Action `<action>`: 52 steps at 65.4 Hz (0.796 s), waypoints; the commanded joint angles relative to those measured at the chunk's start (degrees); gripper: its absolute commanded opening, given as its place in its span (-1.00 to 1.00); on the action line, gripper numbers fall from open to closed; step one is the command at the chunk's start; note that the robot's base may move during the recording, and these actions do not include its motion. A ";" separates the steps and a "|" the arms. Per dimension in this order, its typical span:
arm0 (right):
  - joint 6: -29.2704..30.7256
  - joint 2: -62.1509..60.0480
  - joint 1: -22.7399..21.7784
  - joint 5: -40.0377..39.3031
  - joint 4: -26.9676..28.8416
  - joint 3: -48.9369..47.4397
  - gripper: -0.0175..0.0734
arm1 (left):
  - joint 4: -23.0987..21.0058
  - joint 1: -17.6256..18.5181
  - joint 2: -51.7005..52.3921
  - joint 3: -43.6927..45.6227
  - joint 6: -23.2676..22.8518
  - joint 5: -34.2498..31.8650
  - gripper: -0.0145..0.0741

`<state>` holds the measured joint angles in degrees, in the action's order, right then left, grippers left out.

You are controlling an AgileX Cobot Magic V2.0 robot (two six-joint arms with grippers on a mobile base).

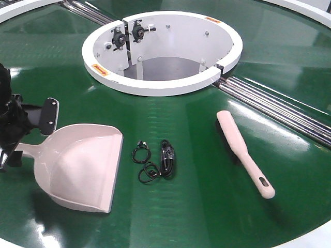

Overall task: Clean and inspect green conveyor with broom and dustpan
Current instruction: 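Close the left gripper on the dustpan handle near the pan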

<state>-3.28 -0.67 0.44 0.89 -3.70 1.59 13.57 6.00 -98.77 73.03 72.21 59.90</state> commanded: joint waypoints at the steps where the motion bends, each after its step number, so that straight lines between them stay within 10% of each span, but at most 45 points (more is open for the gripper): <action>1: 0.07 -0.69 -0.34 -4.46 -0.63 0.21 -0.64 | 0.74 -0.12 1.77 1.23 0.06 -2.19 0.56; 40: 0.07 -0.69 -0.34 -4.46 -0.63 0.21 -0.64 | 7.28 -0.12 -3.85 1.28 0.06 -3.83 0.53; 52: 0.07 -0.69 -0.34 -4.46 -0.63 0.21 -0.64 | 9.25 -0.12 -4.21 1.28 2.68 -3.70 0.24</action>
<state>-3.28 -0.67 0.44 0.89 -3.70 1.59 21.09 5.89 -105.53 73.03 73.08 56.42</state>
